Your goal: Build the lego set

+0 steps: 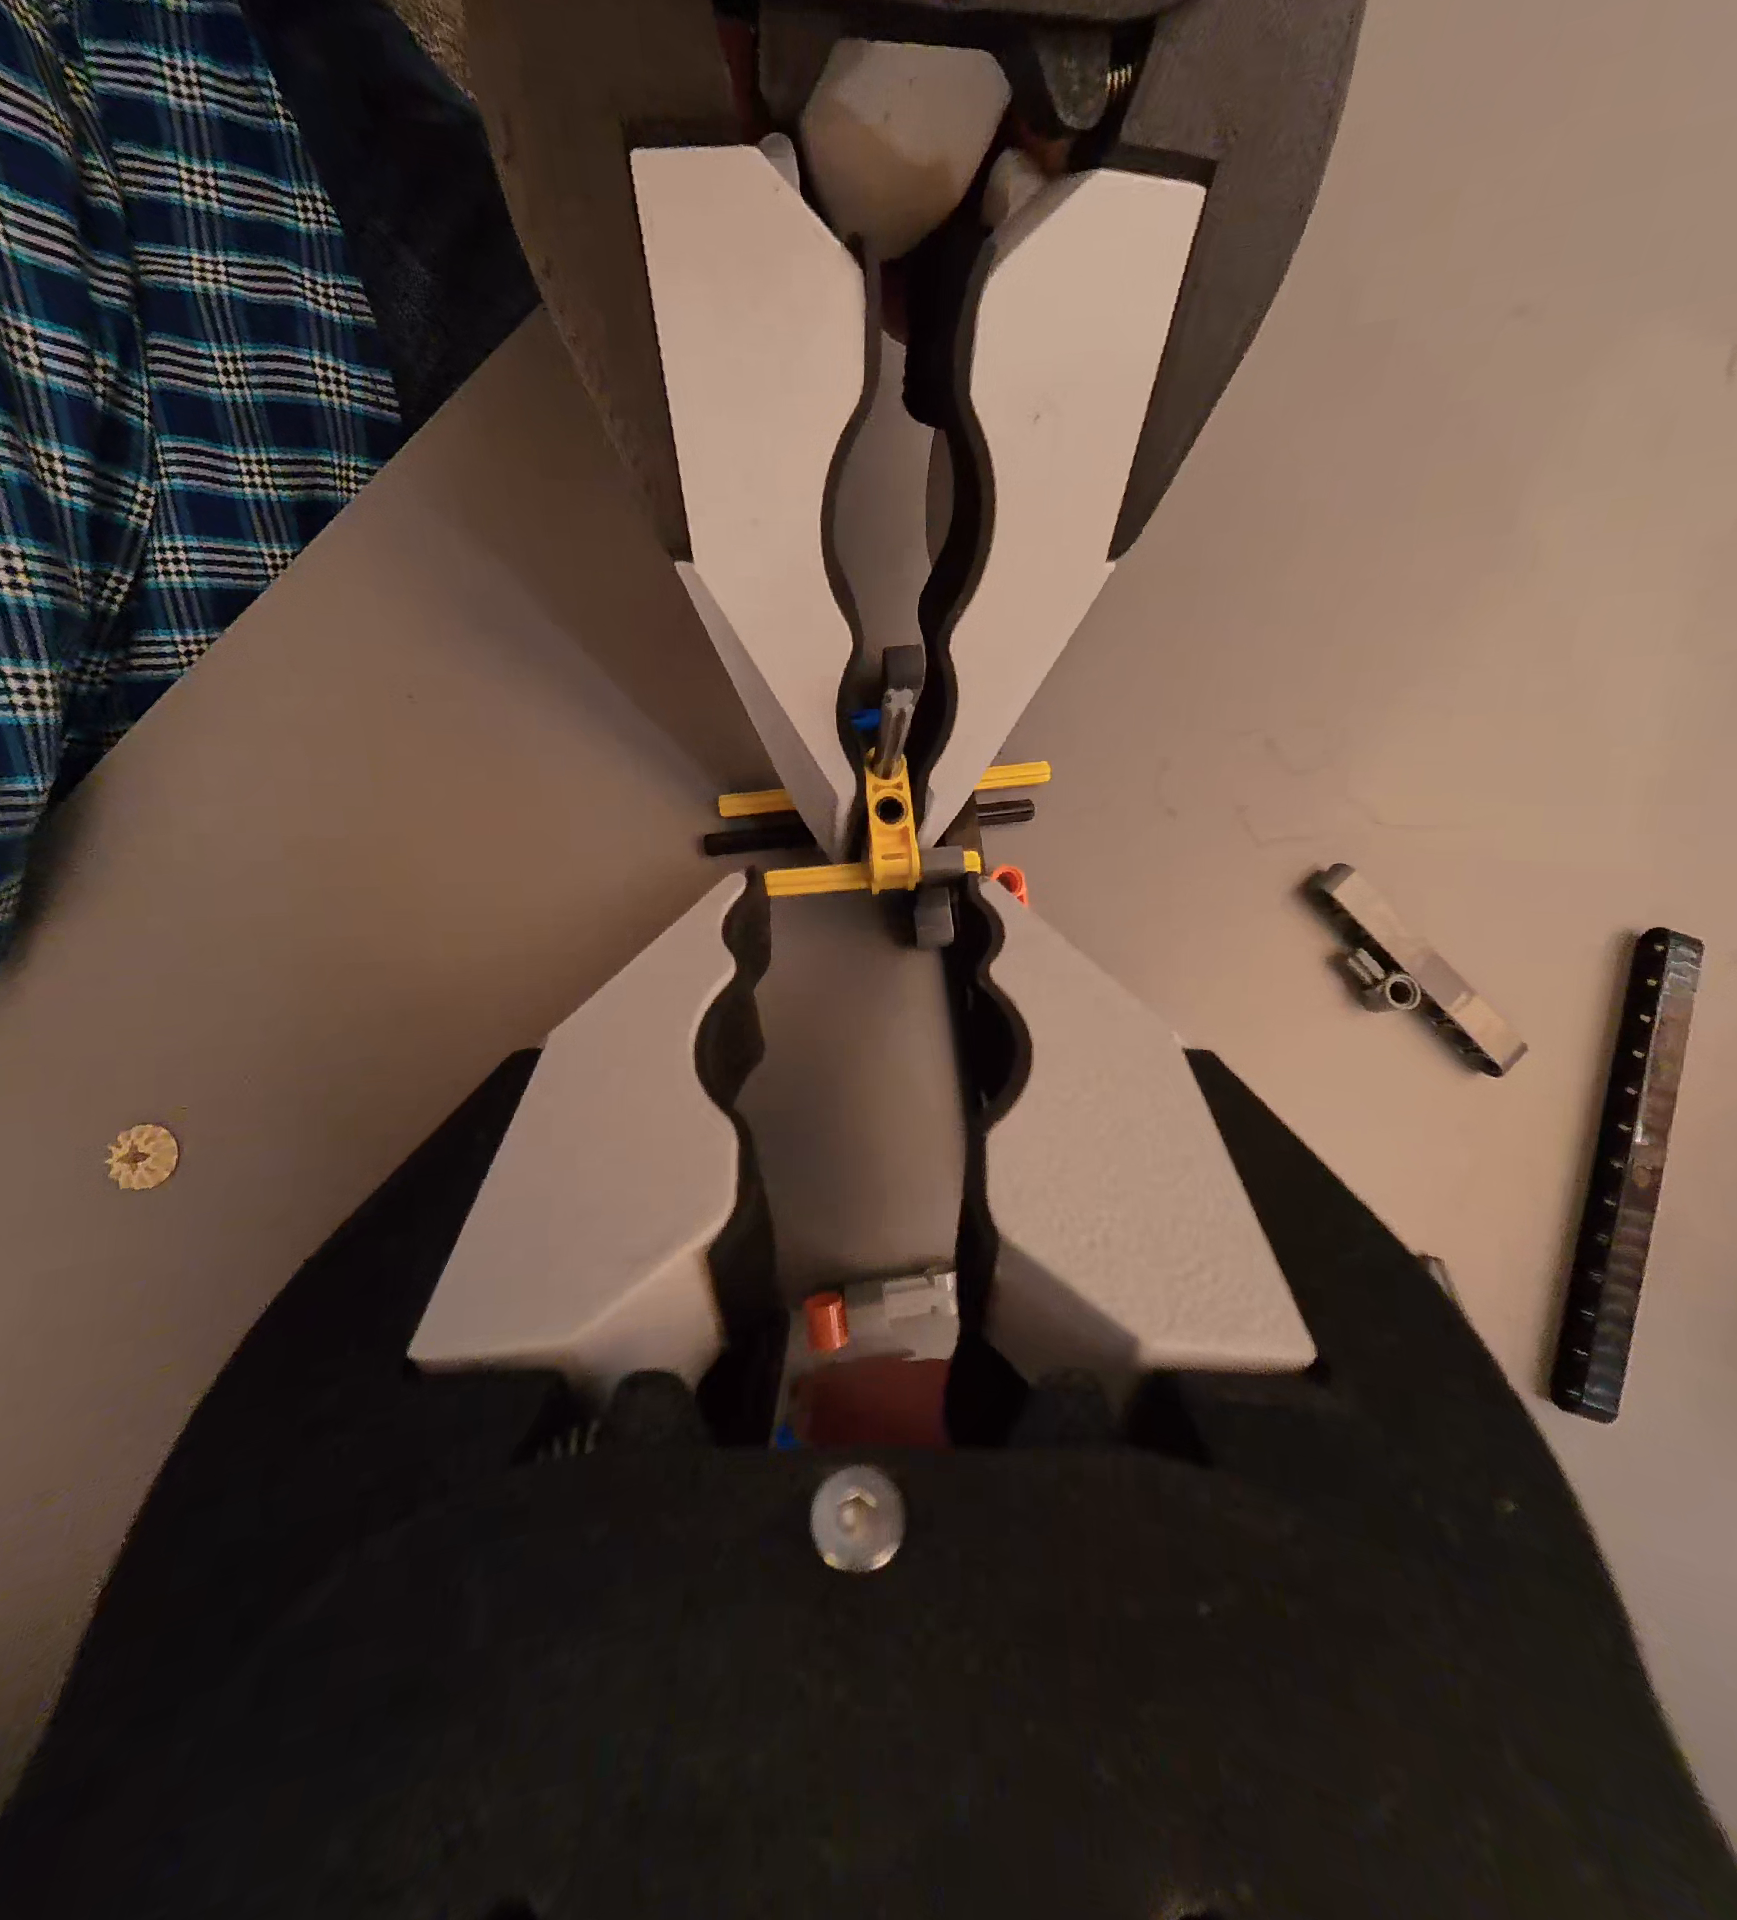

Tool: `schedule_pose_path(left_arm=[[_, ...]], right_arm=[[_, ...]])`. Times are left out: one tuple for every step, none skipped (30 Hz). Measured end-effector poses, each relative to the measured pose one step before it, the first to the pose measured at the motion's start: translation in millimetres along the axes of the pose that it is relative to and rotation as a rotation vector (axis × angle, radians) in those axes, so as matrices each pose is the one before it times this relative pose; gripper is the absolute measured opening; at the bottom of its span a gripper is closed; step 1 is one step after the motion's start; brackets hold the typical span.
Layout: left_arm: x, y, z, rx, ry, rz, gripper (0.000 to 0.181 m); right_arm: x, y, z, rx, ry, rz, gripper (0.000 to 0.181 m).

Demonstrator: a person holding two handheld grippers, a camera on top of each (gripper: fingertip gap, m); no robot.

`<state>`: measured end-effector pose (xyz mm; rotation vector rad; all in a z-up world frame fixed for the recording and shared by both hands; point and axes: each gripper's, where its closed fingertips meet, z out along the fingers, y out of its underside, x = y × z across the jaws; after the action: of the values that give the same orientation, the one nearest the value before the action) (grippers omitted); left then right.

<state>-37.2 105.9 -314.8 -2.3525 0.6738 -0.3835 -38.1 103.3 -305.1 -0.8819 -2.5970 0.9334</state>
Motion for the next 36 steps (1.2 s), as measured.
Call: schedule_pose_path(left_arm=[[0.25,-0.07,0.01,0.0008,0.0020,-0.0006,0.004],[0.08,-0.05,0.10,0.0009,0.0016,-0.0011,0.005],[0.07,-0.15,0.21,0.0013,0.0000,0.0000,0.005],[0.02,-0.18,0.11,0.0010,-0.0004,0.0002,0.005],[0.08,-0.08,0.07,0.0003,0.0002,0.0005,0.005],[0.13,-0.04,0.00,0.0008,0.0008,0.0005,0.005],[0.11,0.03,0.05,0.0010,0.0011,0.0001,0.005],[0.22,-0.10,0.11,0.0004,0.0003,0.0018,0.005],[0.10,-0.07,0.06,0.0003,0.0003,0.0005,0.005],[0.13,-0.09,-0.04,-0.0001,0.0005,0.0005,0.005],[0.18,0.03,-0.01,0.0000,0.0006,0.0007,0.005],[0.30,-0.12,0.14,0.0001,0.0007,0.0006,0.005],[0.11,0.01,0.03,-0.0002,0.0000,0.0015,0.005],[0.11,-0.03,0.04,-0.0001,0.0002,-0.0001,0.005],[0.20,-0.16,0.00,0.0006,-0.0002,-0.0001,0.005],[0.10,-0.11,0.06,0.0010,-0.0002,0.0001,0.005],[0.31,-0.13,0.10,0.0009,0.0005,-0.0002,0.005],[0.19,-0.11,0.11,0.0003,0.0003,0.0002,0.005],[0.24,-0.07,0.09,0.0002,0.0001,0.0012,0.005],[0.17,-0.14,0.12,0.0004,0.0003,0.0005,0.005],[0.17,-0.11,0.08,0.0005,0.0006,-0.0001,0.005],[0.22,-0.14,-0.03,0.0007,0.0005,0.0000,0.005],[0.03,-0.12,0.06,0.0009,0.0004,0.0003,0.005],[0.21,-0.09,0.05,0.0008,0.0005,0.0000,0.005],[0.11,-0.07,0.03,0.0005,0.0006,-0.0003,0.005],[0.16,-0.07,0.04,0.0007,0.0005,0.0006,0.005],[0.10,-0.26,0.13,0.0018,0.0005,-0.0004,0.005],[0.21,-0.28,0.11,0.0023,0.0014,-0.0014,0.005],[0.32,-0.23,0.17,0.0011,0.0012,0.0002,0.005],[0.04,0.10,-0.04,-0.0005,0.0003,0.0020,0.005],[0.02,-0.11,-0.05,0.0003,0.0005,0.0008,0.005],[0.04,-0.05,-0.05,0.0014,0.0008,-0.0005,0.005],[0.01,-0.10,0.02,0.0010,0.0007,0.0000,0.005],[0.03,0.00,-0.02,0.0005,0.0000,0.0004,0.005],[-0.10,-0.08,-0.09,0.0003,-0.0001,0.0002,0.005],[-0.02,-0.02,-0.02,0.0004,0.0003,-0.0002,0.005]], right_arm=[[-0.05,0.09,0.01,-0.0024,0.0037,-0.0024,0.034],[-0.06,-0.05,-0.08,-0.0003,0.0020,0.0010,0.034],[0.02,0.13,-0.08,-0.0005,0.0011,0.0027,0.034],[0.10,0.09,-0.13,-0.0014,0.0015,0.0026,0.034],[0.04,-0.05,-0.05,-0.0010,0.0021,0.0019,0.034],[-0.01,-0.08,-0.11,0.0009,0.0016,0.0031,0.034],[-0.09,0.08,-0.04,0.0022,0.0014,0.0034,0.034],[-0.15,0.00,-0.09,0.0017,0.0021,0.0008,0.034],[-0.08,0.06,-0.07,0.0001,0.0022,-0.0006,0.034],[-0.03,-0.05,-0.17,-0.0011,0.0015,0.0005,0.034],[-0.08,0.09,-0.03,-0.0013,0.0018,-0.0001,0.034],[-0.19,0.05,-0.16,-0.0009,0.0023,-0.0017,0.034],[-0.04,0.06,-0.05,-0.0003,0.0019,-0.0008,0.035],[-0.09,-0.02,-0.14,0.0002,0.0016,0.0004,0.035],[-0.06,0.05,-0.08,0.0007,0.0016,0.0006,0.035],[-0.04,0.01,-0.06,0.0010,0.0011,0.0015,0.035],[-0.19,0.17,-0.20,0.0008,0.0016,-0.0006,0.035],[-0.13,0.07,-0.10,0.0003,0.0020,-0.0015,0.035],[-0.15,0.13,-0.15,0.0003,0.0020,-0.0004,0.035],[-0.13,0.06,-0.15,0.0016,0.0022,-0.0003,0.035],[-0.05,0.01,-0.14,0.0025,0.0013,0.0016,0.035],[-0.16,0.01,-0.13,0.0027,0.0000,0.0027,0.035],[-0.11,0.11,-0.10,0.0028,-0.0003,0.0022,0.035],[-0.13,-0.04,-0.11,0.0031,-0.0007,0.0028,0.035],[-0.08,-0.07,-0.09,0.0034,-0.0010,0.0037,0.035],[-0.15,-0.01,-0.19,0.0041,-0.0015,0.0044,0.035],[-0.14,0.16,-0.19,0.0038,-0.0022,0.0057,0.035],[-0.09,0.34,-0.12,0.0018,-0.0019,0.0049,0.035],[-0.15,0.18,-0.12,0.0019,-0.0004,0.0018,0.035],[-0.08,0.08,-0.14,0.0037,0.0009,0.0021,0.035],[-0.11,-0.03,-0.05,0.0038,-0.0002,0.0047,0.036],[-0.23,-0.12,-0.11,0.0040,-0.0009,0.0049,0.036],[-0.22,-0.12,-0.31,0.0049,-0.0003,0.0038,0.037],[0.20,-0.07,-0.60,0.0044,0.0013,0.0048,0.038],[0.34,0.19,-0.58,0.0023,0.0015,0.0055,0.039],[0.22,0.14,-0.71,0.0027,0.0021,0.0024,0.039]])
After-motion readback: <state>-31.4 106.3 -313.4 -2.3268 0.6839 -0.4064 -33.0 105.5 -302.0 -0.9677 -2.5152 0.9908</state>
